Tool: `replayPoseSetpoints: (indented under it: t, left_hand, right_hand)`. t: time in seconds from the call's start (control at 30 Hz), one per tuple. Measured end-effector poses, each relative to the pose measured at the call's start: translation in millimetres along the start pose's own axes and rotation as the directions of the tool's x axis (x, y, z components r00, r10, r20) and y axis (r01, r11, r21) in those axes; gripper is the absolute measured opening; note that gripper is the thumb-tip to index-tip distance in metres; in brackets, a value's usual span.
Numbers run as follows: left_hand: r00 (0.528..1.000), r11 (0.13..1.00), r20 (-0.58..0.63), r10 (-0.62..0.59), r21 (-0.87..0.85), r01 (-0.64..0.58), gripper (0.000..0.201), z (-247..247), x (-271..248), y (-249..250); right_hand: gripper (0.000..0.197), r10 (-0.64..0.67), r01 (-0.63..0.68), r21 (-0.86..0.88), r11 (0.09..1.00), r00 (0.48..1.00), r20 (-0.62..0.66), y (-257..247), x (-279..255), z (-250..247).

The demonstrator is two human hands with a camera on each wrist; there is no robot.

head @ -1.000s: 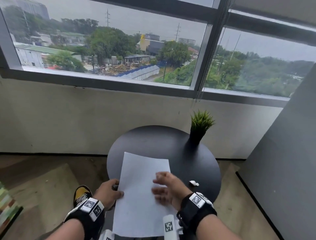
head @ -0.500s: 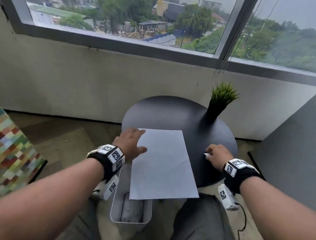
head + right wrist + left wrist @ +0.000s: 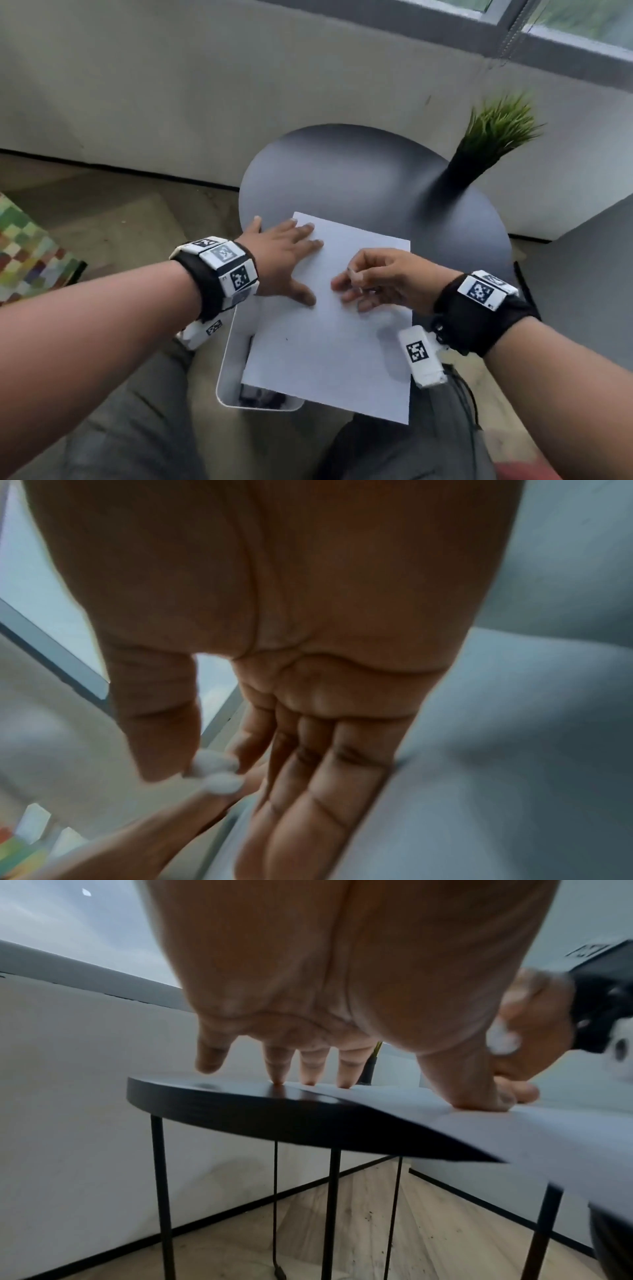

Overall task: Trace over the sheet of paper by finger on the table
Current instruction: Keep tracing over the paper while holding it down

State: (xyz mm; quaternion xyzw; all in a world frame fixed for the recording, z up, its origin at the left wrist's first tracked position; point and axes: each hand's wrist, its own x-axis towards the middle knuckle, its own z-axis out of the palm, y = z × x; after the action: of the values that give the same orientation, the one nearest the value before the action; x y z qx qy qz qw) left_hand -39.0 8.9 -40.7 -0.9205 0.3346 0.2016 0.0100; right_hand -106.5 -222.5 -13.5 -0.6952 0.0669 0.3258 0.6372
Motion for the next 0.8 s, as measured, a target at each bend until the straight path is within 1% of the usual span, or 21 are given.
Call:
replayPoseSetpoints:
  t: [0.03, 0.07, 0.1, 0.13, 0.17, 0.2, 0.3, 0.37, 0.47, 0.53, 0.6, 0.67, 0.7, 0.73, 0.77, 0.8]
  left_hand:
    - [1.0, 1.0, 0.009, 0.005, 0.0, -0.005, 0.111, 0.0, 0.0, -1.0]
    - [1.0, 1.0, 0.015, 0.009, 0.0, -0.009, 0.111, 0.7, 0.5, -2.3]
    - [1.0, 1.0, 0.021, 0.012, 0.003, -0.012, 0.11, 0.9, 1.4, -3.2]
    - [0.999, 1.0, 0.027, 0.017, 0.01, -0.018, 0.11, 0.7, 2.7, -3.9]
    - [0.999, 0.999, 0.033, 0.026, 0.021, -0.027, 0.109, 0.0, 4.4, -3.2]
    - [0.999, 0.999, 0.037, 0.035, 0.032, -0.036, 0.109, -1.0, 6.8, -2.0]
    - [0.997, 0.997, 0.048, 0.058, 0.044, -0.06, 0.108, -4.3, 15.7, 3.1]
    - [0.996, 0.996, 0.061, 0.066, 0.056, -0.07, 0.109, -7.0, 21.8, 7.5]
    - [0.995, 0.995, 0.062, 0.072, 0.064, -0.076, 0.118, -10.8, 26.8, 13.7]
    - [0.995, 0.994, 0.065, 0.077, 0.074, -0.082, 0.125, -12.0, 28.1, 16.3]
    - [0.994, 0.992, 0.075, 0.082, 0.09, -0.088, 0.131, -11.6, 29.6, 17.4]
    - [0.993, 0.991, 0.087, 0.082, 0.101, -0.09, 0.135, -10.2, 30.9, 17.0]
    - [0.993, 0.991, 0.091, 0.079, 0.1, -0.089, 0.137, -9.1, 31.4, 16.4]
    - [0.993, 0.991, 0.093, 0.078, 0.097, -0.087, 0.138, -8.1, 31.7, 15.9]
    - [0.993, 0.992, 0.093, 0.077, 0.096, -0.086, 0.139, -7.0, 31.9, 15.3]
    - [0.992, 0.992, 0.095, 0.078, 0.096, -0.087, 0.139, -6.1, 31.8, 15.3]
  right_hand:
    - [0.005, -0.017, 0.018, 0.004, 1.0, 0.992, -0.123, 1.1, 4.3, -10.7]
    - [0.008, -0.048, 0.046, -0.013, 0.999, 0.954, -0.295, -0.3, 6.0, -24.7]
    - [0.012, -0.086, 0.065, -0.059, 0.996, 0.884, -0.459, -1.9, 6.6, -41.6]
    - [0.016, -0.119, 0.066, -0.113, 0.991, 0.816, -0.566, -4.5, 5.1, -56.6]
    - [0.018, -0.152, 0.066, -0.161, 0.985, 0.779, -0.609, -6.5, 2.9, -68.6]
    - [0.018, -0.183, 0.077, -0.198, 0.977, 0.776, -0.604, -7.8, 1.0, -76.4]
    - [0.019, -0.264, 0.083, -0.363, 0.928, 0.836, -0.482, -15.5, 0.1, -74.5]
    - [0.023, -0.287, 0.06, -0.498, 0.865, 0.873, -0.395, -22.2, 2.3, -63.3]
    - [0.018, -0.292, 0.024, -0.663, 0.748, 0.909, -0.296, -27.7, 12.1, -48.0]
    - [0.014, -0.298, -0.003, -0.743, 0.669, 0.915, -0.273, -28.2, 22.1, -41.2]
    - [0.012, -0.298, -0.056, -0.802, 0.594, 0.911, -0.285, -28.8, 33.0, -35.9]
    - [0.009, -0.302, -0.128, -0.863, 0.489, 0.903, -0.306, -28.4, 40.5, -29.5]
    - [0.008, -0.309, -0.144, -0.89, 0.432, 0.904, -0.296, -26.3, 41.3, -24.6]
    - [0.007, -0.319, -0.119, -0.918, 0.378, 0.914, -0.25, -22.3, 39.6, -17.5]
    - [0.007, -0.329, -0.044, -0.945, 0.323, 0.931, -0.156, -16.9, 36.4, -8.9]
    - [0.007, -0.318, 0.066, -0.96, 0.27, 0.948, -0.024, -12.0, 30.9, 1.8]
